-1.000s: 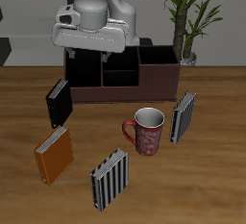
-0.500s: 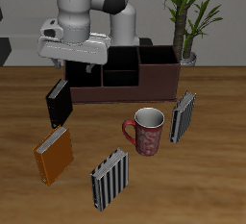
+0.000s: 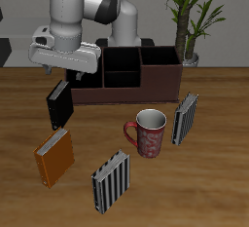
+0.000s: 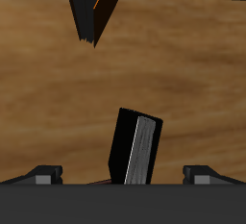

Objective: Place the black book into the back desk caddy's right compartment

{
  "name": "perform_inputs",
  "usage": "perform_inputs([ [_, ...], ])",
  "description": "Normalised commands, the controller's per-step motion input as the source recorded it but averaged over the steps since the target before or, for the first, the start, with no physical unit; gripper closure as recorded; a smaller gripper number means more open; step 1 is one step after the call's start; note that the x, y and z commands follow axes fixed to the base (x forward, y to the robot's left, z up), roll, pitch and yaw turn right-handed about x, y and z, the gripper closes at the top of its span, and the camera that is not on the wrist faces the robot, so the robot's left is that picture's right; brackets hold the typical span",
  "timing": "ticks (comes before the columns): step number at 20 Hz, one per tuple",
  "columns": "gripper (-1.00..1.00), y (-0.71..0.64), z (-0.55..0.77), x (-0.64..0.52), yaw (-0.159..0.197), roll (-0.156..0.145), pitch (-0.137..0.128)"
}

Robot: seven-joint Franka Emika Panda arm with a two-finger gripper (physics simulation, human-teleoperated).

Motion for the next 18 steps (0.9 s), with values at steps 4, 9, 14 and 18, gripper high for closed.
perform_inputs([
  [4, -1.00, -0.14, -0.20, -0.04, -0.016, -0.024, -0.004],
  [9, -1.00, -0.18, -0.31, 0.03, -0.009, -0.015, 0.001],
  [14, -1.00, -0.13, -0.30, 0.06, -0.029, -0.027, 0.028],
  [18, -1.00, -0.08, -0.23, 0.05, -0.055, -0.031, 0.032],
])
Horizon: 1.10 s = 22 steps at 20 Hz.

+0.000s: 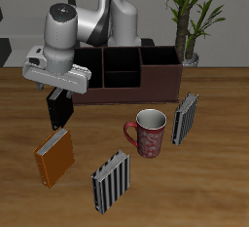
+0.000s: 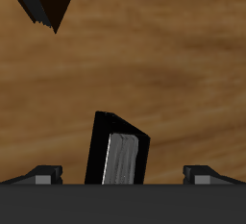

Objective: Place the black book into the back desk caddy's right compartment

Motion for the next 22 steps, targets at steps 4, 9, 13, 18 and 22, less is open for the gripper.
perform_inputs([
  [4, -1.00, -0.04, -0.30, 0.02, -0.028, -0.012, 0.049],
  [9, 1.00, 0.01, -0.23, 0.04, -0.036, 0.012, 0.038],
  [13, 1.00, 0.03, 0.02, 0.02, -0.029, 0.012, 0.003],
  [18, 1.00, 0.05, 0.26, 0.05, -0.013, 0.005, -0.023],
  [22, 1.00, 0.49, 0.89, 0.06, -0.001, 0.030, -0.086],
])
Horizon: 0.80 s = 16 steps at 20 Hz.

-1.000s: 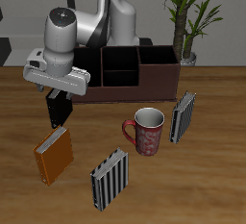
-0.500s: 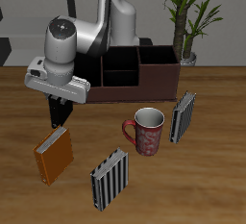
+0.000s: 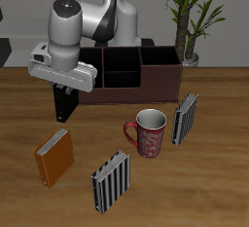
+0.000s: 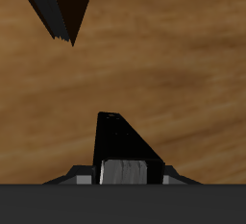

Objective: Place the black book into the back desk caddy's right compartment

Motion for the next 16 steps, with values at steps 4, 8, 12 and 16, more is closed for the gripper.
perform_inputs([
  [4, 1.00, 0.57, 0.63, 0.07, 0.039, 0.056, -0.023],
  [8, 1.00, 0.40, 0.54, 0.02, 0.031, 0.038, -0.022],
  [12, 1.00, 0.52, 0.66, -0.05, 0.031, 0.029, 0.001],
  [16, 1.00, 0.60, 0.74, -0.20, 0.062, 0.011, -0.019],
])
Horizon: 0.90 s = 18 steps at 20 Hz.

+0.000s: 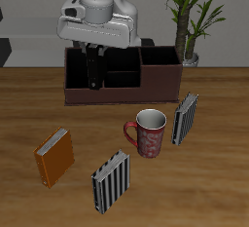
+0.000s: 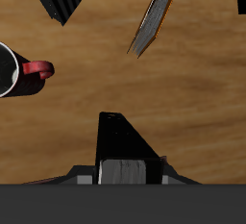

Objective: Place the black book into the back desk caddy's right compartment

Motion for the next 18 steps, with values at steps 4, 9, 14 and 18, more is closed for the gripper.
perform_inputs([
  [4, 1.00, 0.53, 0.65, -0.32, 0.079, 0.024, -0.045],
  [9, 1.00, 0.48, 0.43, -0.36, 0.054, 0.011, 0.011],
  [14, 1.00, 0.54, 0.38, -0.50, 0.082, 0.060, -0.014],
  [18, 1.00, 0.30, 0.20, -0.37, 0.062, 0.036, 0.000],
])
